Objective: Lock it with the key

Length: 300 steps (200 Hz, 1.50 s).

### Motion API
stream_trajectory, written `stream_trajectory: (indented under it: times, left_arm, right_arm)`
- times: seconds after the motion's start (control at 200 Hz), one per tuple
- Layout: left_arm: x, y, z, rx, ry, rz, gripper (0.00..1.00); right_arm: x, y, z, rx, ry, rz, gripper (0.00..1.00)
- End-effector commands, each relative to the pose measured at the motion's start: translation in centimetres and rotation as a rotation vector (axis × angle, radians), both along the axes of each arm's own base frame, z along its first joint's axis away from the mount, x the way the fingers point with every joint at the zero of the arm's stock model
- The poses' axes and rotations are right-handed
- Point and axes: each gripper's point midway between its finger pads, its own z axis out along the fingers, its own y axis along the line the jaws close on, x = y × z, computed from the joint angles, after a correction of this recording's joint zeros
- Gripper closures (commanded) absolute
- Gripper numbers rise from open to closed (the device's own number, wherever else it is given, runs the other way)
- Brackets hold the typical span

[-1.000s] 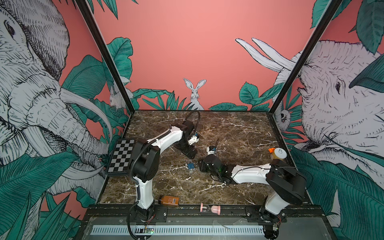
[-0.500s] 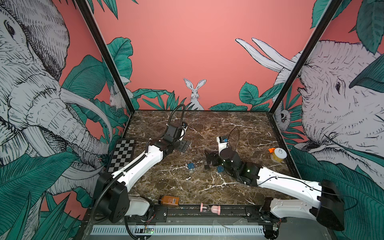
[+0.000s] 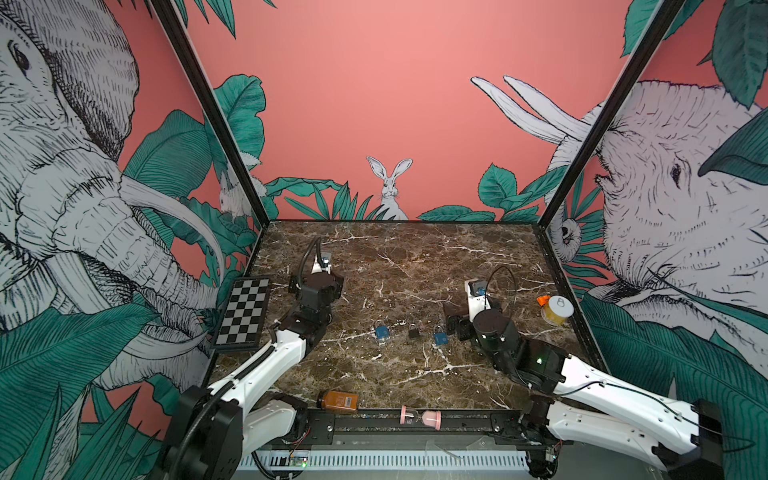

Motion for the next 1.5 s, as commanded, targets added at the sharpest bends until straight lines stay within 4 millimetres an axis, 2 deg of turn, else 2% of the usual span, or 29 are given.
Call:
stream_trajectory:
  times: [0.0, 0.05, 0.15, 0.195, 0.23, 0.295, 0.365, 0.45, 0.53, 0.62, 0.745, 0.83, 0.96, 0.995, 1.045, 1.115, 1.165, 1.2, 1.25, 1.325, 1.495]
  left_arm:
    - [1.1, 2.5, -0.8, -0.010, -0.087, 0.075, 0.02]
    - [1.4, 3.3, -2.5, -0.063, -0.090, 0.066, 0.02]
    - [2.2, 4.6, -4.5, -0.130, -0.133, 0.056, 0.02]
    - [2.5, 4.4, -5.9, -0.163, -0.114, 0.011, 0.02]
    - [2.6, 3.3, -6.9, -0.175, -0.104, -0.063, 0.02]
    - [2.3, 2.4, -6.0, -0.169, -0.184, -0.140, 0.02]
    - [1.6, 3.2, -6.5, -0.193, -0.151, -0.099, 0.02]
    - [2.8, 3.2, -6.5, -0.185, -0.142, -0.098, 0.02]
    - [3.5, 2.4, -7.2, -0.191, -0.053, -0.134, 0.02]
    - [4.2, 2.1, -7.3, -0.199, -0.038, -0.167, 0.02]
    - [4.1, 2.5, -7.5, -0.208, -0.019, -0.146, 0.02]
    - [4.2, 2.7, -7.5, -0.211, -0.023, -0.130, 0.02]
    - [3.2, 4.8, -7.0, -0.287, -0.105, -0.081, 0.02]
    - [3.1, 4.8, -7.0, -0.305, -0.112, -0.092, 0.02]
    - [3.5, 4.3, -7.2, -0.306, -0.083, -0.120, 0.02]
    - [4.1, 2.5, -7.4, -0.304, -0.023, -0.227, 0.02]
    - [4.4, 1.8, -7.6, -0.303, -0.001, -0.268, 0.02]
    - [4.4, 1.8, -7.6, -0.303, 0.002, -0.270, 0.02]
    - [4.4, 1.8, -7.7, -0.301, 0.006, -0.270, 0.02]
    - [4.5, 1.8, -7.7, -0.302, 0.010, -0.270, 0.02]
    - [4.5, 1.8, -7.6, -0.299, 0.008, -0.269, 0.02]
  right_arm:
    - [0.7, -0.8, 1.4, -0.017, -0.085, -0.033, 0.02]
    - [0.8, -1.0, 1.1, -0.031, -0.080, -0.034, 0.02]
    - [0.9, -1.2, 0.4, -0.057, -0.081, -0.032, 0.02]
    - [1.0, -1.6, 0.1, -0.065, -0.082, -0.041, 0.02]
    - [1.1, -2.0, -0.2, -0.070, -0.078, -0.046, 0.02]
    - [1.4, -3.2, -0.7, -0.082, -0.055, -0.068, 0.02]
    - [1.9, -5.6, -1.4, -0.100, -0.022, -0.133, 0.02]
    - [2.3, -8.7, -1.6, -0.132, -0.038, -0.213, 0.02]
    - [2.9, -11.8, -1.3, -0.149, -0.070, -0.306, 0.02]
    - [3.8, -14.5, -1.6, -0.199, -0.090, -0.392, 0.02]
    - [6.1, -17.8, -4.2, -0.188, -0.081, -0.486, 0.02]
    - [7.9, -18.9, -6.3, -0.164, -0.106, -0.486, 0.02]
    - [10.1, -20.8, -9.6, -0.106, -0.114, -0.477, 0.02]
    - [10.7, -21.0, -10.3, -0.092, -0.114, -0.471, 0.02]
    - [11.5, -20.8, -10.1, -0.092, -0.144, -0.456, 0.02]
    - [12.8, -19.8, -10.7, -0.076, -0.111, -0.396, 0.02]
    - [13.5, -19.5, -12.0, -0.083, -0.072, -0.377, 0.02]
    - [13.8, -19.3, -13.3, -0.084, -0.057, -0.367, 0.02]
    - [14.6, -19.1, -12.9, -0.076, -0.113, -0.358, 0.02]
    - [15.0, -19.3, -13.8, -0.100, 0.010, -0.361, 0.02]
    - [15.2, -19.1, -14.0, -0.085, 0.007, -0.341, 0.02]
